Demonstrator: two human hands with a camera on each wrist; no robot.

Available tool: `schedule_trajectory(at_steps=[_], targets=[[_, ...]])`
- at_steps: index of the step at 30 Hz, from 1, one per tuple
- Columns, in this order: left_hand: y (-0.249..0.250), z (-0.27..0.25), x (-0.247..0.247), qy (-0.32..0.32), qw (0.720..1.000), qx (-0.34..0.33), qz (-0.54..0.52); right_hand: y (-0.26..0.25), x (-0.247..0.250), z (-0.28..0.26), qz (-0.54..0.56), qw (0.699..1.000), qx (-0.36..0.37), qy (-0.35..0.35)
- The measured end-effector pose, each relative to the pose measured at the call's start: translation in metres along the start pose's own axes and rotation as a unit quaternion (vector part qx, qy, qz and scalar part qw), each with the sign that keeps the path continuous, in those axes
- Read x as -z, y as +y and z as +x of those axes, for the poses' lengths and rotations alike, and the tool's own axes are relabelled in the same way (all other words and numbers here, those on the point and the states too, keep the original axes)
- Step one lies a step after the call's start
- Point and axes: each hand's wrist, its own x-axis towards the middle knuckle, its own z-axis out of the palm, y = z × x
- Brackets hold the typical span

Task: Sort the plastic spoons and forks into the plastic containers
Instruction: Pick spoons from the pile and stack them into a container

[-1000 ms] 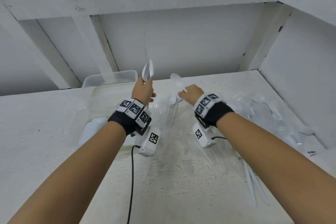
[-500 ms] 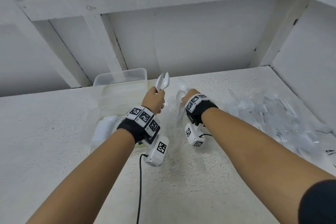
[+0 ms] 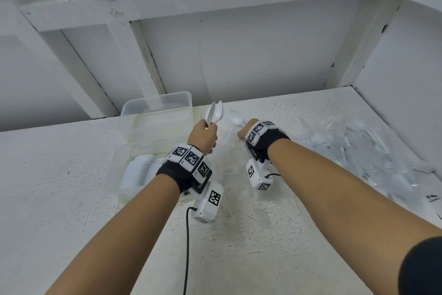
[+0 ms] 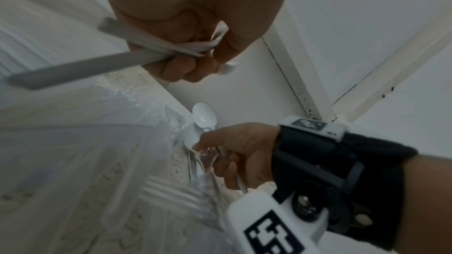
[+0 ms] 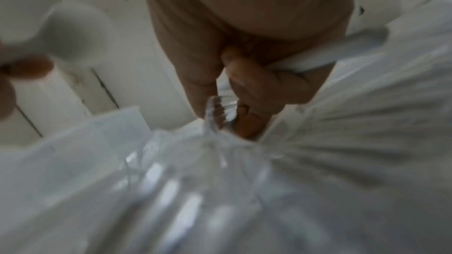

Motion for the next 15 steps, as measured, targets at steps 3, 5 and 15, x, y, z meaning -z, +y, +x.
schedule_trajectory(at_steps=[3, 5, 15], targets=[[-0.001, 0.001, 0.001, -0.004, 1.000, -0.005, 0.003, 0.003, 0.006, 0.002, 0.058, 0.998, 0.003, 0.000], [-0.002, 0.003, 0.000, -0.005, 1.000, -0.007, 0.007, 0.007, 0.011, 0.001, 0.102, 0.995, -0.004, 0.002], [0.001, 0.022, -0.026, -0.021, 0.995, -0.029, 0.092, 0.040, 0.043, -0.029, 0.139, 0.965, 0.144, 0.172]])
